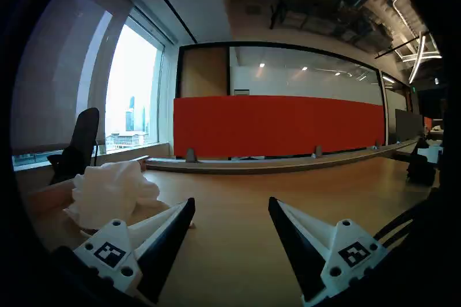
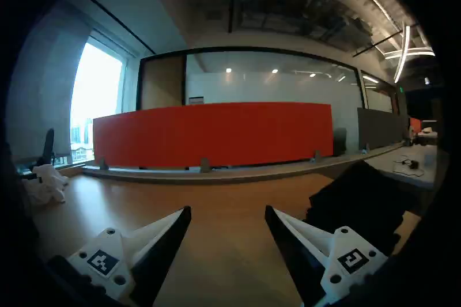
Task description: Fold towel
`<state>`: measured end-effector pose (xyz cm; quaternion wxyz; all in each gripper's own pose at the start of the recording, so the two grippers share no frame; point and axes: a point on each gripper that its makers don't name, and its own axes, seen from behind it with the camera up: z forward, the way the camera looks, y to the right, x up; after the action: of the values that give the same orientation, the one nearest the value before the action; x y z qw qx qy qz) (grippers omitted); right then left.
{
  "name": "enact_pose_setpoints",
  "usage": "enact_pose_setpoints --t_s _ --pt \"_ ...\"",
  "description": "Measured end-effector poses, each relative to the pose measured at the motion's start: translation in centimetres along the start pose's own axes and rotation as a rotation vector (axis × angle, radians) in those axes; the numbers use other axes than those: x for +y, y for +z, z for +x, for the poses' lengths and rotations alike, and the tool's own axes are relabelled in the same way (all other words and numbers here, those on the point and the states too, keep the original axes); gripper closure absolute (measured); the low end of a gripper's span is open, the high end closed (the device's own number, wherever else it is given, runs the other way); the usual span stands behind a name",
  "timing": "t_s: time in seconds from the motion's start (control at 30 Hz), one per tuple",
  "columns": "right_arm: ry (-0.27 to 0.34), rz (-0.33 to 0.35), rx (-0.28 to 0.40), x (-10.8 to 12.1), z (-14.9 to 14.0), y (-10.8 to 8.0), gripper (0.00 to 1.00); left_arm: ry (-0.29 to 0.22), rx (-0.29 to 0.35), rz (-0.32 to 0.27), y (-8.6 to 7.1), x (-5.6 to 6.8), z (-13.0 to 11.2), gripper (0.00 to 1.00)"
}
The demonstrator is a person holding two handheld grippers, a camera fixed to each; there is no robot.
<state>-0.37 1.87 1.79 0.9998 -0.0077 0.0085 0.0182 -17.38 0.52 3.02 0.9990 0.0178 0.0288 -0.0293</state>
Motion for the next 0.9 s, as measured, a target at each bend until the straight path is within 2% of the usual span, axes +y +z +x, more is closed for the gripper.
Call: enact_pose_setpoints --t_s 0.9 --pt "-0.027 0.015 0.007 -1.1 -0.9 -0.6 0.01 0.0 0.0 0.0 0.0 0.0 0.0 0.06"
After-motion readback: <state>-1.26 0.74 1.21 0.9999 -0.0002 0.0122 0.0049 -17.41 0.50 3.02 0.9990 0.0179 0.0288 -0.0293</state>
